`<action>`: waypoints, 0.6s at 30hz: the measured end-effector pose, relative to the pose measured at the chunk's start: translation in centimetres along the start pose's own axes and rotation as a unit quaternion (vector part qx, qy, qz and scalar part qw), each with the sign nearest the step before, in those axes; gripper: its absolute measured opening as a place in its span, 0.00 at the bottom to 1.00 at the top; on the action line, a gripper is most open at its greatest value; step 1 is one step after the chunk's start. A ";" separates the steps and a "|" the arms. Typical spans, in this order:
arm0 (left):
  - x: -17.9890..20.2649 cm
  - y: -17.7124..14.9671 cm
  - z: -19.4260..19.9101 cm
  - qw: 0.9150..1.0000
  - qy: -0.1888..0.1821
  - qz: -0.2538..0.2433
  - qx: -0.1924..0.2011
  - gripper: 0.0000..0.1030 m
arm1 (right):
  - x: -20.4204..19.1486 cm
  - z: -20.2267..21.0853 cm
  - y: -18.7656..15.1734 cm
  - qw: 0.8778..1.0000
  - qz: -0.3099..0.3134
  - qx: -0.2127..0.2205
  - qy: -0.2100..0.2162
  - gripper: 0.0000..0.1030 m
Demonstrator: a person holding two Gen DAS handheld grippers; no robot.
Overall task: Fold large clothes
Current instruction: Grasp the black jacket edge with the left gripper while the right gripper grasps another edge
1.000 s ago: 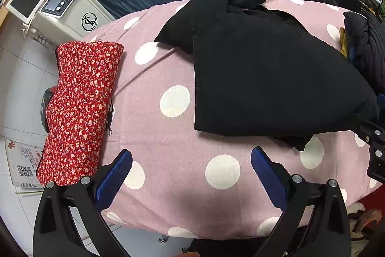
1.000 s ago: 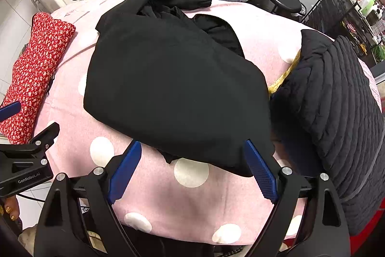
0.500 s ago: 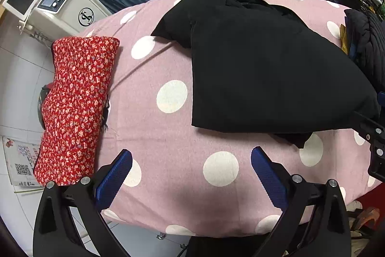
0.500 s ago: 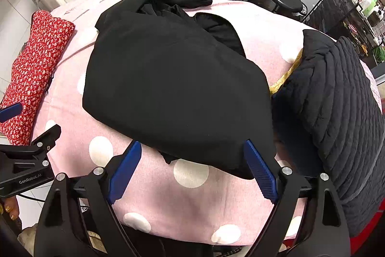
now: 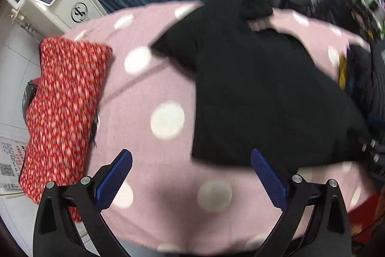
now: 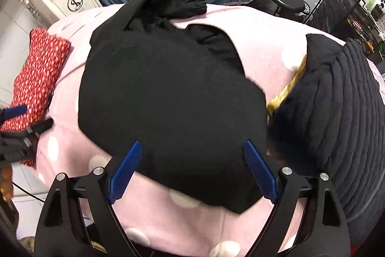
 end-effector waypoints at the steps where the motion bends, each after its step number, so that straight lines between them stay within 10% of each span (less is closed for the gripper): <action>1: -0.2 1.3 0.1 1.000 -0.001 0.012 0.011 0.94 | 0.8 -0.2 0.9 1.000 -0.006 0.004 0.005 0.84; 8: 2.3 11.7 -2.1 0.998 0.013 0.017 0.061 0.94 | 6.1 -2.8 8.2 0.996 -0.073 0.033 0.039 0.84; 18: 9.1 20.9 -11.0 0.998 0.042 -0.042 0.007 0.94 | 9.5 -12.9 15.1 0.997 -0.067 -0.027 0.039 0.84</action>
Point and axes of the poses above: each gripper's, at about its wrist camera, not at the fingertips, and z roughly against the way its jaws point, x to its right, y to its top, the point moved 1 cm from there along -z, roughly the way its jaws point, and after that the axes turned 8 degrees about y, right-handed, at the moved point
